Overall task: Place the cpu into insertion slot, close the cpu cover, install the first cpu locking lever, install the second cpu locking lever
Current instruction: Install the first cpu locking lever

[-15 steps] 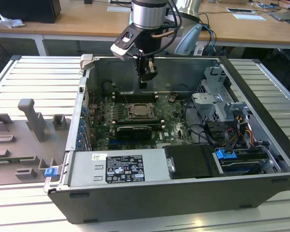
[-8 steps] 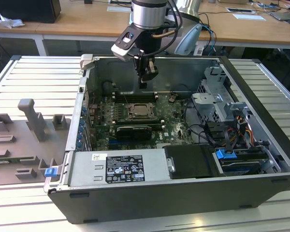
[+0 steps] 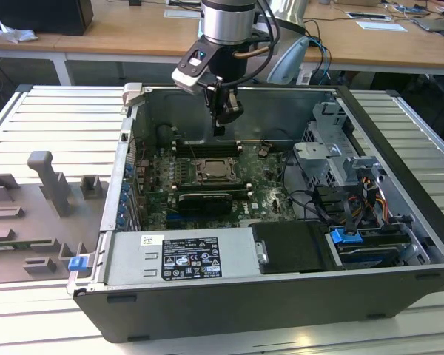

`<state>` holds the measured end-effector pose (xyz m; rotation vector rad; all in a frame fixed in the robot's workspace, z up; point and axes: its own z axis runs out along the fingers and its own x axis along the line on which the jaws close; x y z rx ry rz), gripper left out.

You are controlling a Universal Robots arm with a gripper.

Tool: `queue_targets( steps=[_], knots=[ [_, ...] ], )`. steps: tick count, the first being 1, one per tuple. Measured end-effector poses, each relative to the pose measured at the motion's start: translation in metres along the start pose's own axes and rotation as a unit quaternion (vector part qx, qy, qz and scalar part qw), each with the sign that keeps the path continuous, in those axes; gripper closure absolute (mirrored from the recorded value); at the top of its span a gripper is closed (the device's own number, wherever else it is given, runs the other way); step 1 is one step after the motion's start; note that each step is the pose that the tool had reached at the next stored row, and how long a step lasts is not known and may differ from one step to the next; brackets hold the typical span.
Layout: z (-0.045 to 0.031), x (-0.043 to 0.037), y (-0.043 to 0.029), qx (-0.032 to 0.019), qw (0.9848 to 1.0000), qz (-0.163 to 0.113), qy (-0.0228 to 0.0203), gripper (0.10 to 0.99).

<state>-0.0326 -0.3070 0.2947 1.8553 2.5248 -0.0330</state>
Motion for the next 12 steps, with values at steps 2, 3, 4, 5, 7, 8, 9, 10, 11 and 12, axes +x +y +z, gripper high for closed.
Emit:
queue_targets(
  steps=[2, 3, 4, 5, 7, 8, 9, 10, 11, 12],
  knots=[
    [0.0000, 0.0000, 0.0000, -0.0001, 1.0000, -0.004, 0.0000, 0.980],
    [0.0000, 0.0000, 0.0000, -0.0001, 1.0000, -0.005, -0.0001, 0.980],
    [0.0000, 0.0000, 0.0000, -0.0001, 1.0000, -0.006, -0.0001, 0.980],
    [0.0000, 0.0000, 0.0000, -0.0002, 1.0000, -0.008, -0.0001, 0.980],
    [0.0000, 0.0000, 0.0000, -0.0002, 1.0000, -0.010, -0.0001, 0.980],
    [0.0000, 0.0000, 0.0000, -0.0002, 0.9999, -0.011, -0.0001, 0.980],
    [0.0000, 0.0000, 0.0000, -0.0003, 0.9999, -0.013, -0.0002, 0.980],
    [0.0000, 0.0000, 0.0000, -0.0003, 0.9999, -0.014, -0.0002, 0.980],
    [0.0000, 0.0000, 0.0000, -0.0003, 0.9999, -0.015, -0.0002, 0.980],
    [0.0000, 0.0000, 0.0000, -0.0003, 0.9999, -0.017, -0.0002, 0.980]
  ],
)
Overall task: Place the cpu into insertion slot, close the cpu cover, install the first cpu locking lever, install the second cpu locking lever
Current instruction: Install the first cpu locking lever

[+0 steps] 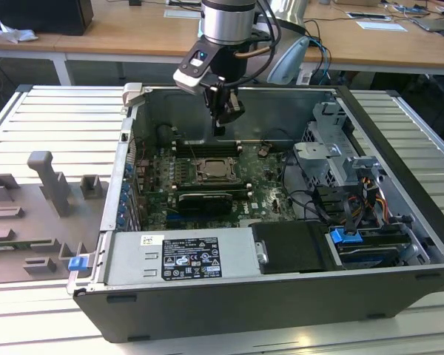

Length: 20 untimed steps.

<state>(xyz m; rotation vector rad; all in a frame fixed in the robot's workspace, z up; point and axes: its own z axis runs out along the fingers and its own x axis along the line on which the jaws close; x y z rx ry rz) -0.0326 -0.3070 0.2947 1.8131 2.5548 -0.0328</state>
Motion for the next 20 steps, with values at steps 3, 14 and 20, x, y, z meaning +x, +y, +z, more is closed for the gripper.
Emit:
queue_targets(
  steps=[3, 14, 20],
  knots=[
    [0.0000, 0.0000, 0.0000, -0.0001, 1.0000, -0.004, -0.0001, 0.980],
    [0.0000, 0.0000, 0.0000, -0.0018, 0.9957, -0.093, -0.0011, 0.980],
    [0.0000, 0.0000, 0.0000, -0.0034, 0.9844, -0.176, -0.0021, 0.980]
  ],
)
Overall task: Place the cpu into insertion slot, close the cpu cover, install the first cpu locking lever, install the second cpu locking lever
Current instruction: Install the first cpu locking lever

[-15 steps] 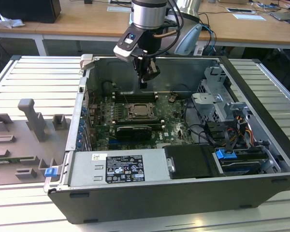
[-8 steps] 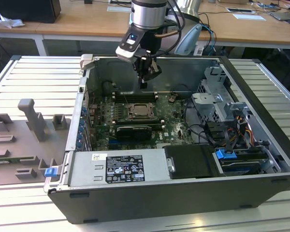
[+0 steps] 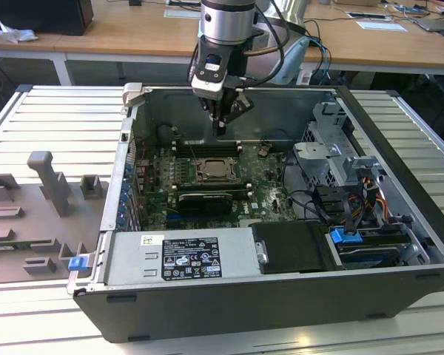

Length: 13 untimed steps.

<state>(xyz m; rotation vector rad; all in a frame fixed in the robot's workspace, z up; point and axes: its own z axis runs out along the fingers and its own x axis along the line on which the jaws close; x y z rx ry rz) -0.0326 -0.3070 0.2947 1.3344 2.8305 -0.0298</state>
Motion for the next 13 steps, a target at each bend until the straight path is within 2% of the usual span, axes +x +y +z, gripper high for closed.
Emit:
queue_targets(
  steps=[2, 4, 6, 8, 10, 13],
  knots=[
    [0.0000, 0.0000, 0.0000, -0.0004, 0.9997, -0.023, -0.0003, 0.980],
    [0.0000, 0.0000, 0.0000, -0.0012, 0.9982, -0.060, -0.0007, 0.980],
    [0.0000, 0.0000, 0.0000, -0.0015, 0.9970, -0.078, -0.0010, 0.980],
    [0.0000, 0.0000, 0.0000, -0.0021, 0.9940, -0.110, -0.0013, 0.980],
    [0.0000, 0.0000, 0.0000, -0.0025, 0.9916, -0.129, -0.0016, 0.980],
    [0.0003, 0.0002, -0.0002, -0.0026, 0.9902, -0.140, -0.0017, 0.980]
  ],
)
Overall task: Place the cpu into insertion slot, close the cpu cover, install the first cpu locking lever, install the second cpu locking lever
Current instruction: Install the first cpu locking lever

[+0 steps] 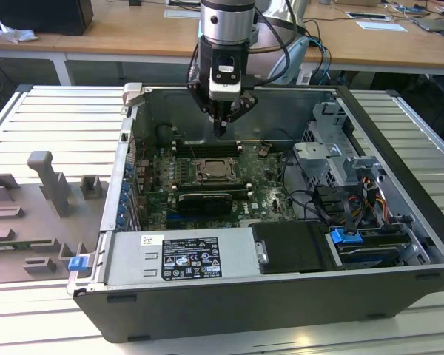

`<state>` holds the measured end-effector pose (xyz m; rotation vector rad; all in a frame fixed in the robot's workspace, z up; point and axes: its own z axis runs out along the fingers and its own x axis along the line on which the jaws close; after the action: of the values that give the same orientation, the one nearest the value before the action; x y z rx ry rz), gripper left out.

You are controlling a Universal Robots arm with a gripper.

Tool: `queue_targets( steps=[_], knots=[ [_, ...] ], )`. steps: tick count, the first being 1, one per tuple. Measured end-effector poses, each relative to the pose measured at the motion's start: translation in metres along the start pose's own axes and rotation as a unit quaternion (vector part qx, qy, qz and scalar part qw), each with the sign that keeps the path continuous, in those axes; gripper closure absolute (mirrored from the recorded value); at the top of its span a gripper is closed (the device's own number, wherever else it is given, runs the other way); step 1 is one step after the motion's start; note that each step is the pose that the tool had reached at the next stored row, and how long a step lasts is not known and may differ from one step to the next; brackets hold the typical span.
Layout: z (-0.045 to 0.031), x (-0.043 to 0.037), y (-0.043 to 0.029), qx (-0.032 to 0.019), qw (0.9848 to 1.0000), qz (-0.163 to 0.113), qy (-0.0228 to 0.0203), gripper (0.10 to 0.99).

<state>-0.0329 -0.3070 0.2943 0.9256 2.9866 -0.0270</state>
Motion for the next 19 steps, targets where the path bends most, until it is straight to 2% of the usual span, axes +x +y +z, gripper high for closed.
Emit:
queue_targets(
  steps=[6, 8, 15, 16, 17, 19],
  knots=[
    [0.0020, 0.0016, -0.0010, -0.0005, 0.9998, -0.022, -0.0002, 0.980],
    [0.0024, 0.0019, -0.0012, -0.0008, 0.9993, -0.038, -0.0004, 0.980],
    [0.0028, 0.0021, -0.0013, -0.0015, 0.9976, -0.070, -0.0008, 0.980],
    [0.0029, 0.0021, -0.0013, -0.0016, 0.9971, -0.077, -0.0009, 0.980],
    [0.0030, 0.0021, -0.0013, -0.0019, 0.9957, -0.093, -0.0011, 0.980],
    [0.0029, 0.0021, -0.0013, -0.0023, 0.9938, -0.111, -0.0013, 0.980]
  ],
)
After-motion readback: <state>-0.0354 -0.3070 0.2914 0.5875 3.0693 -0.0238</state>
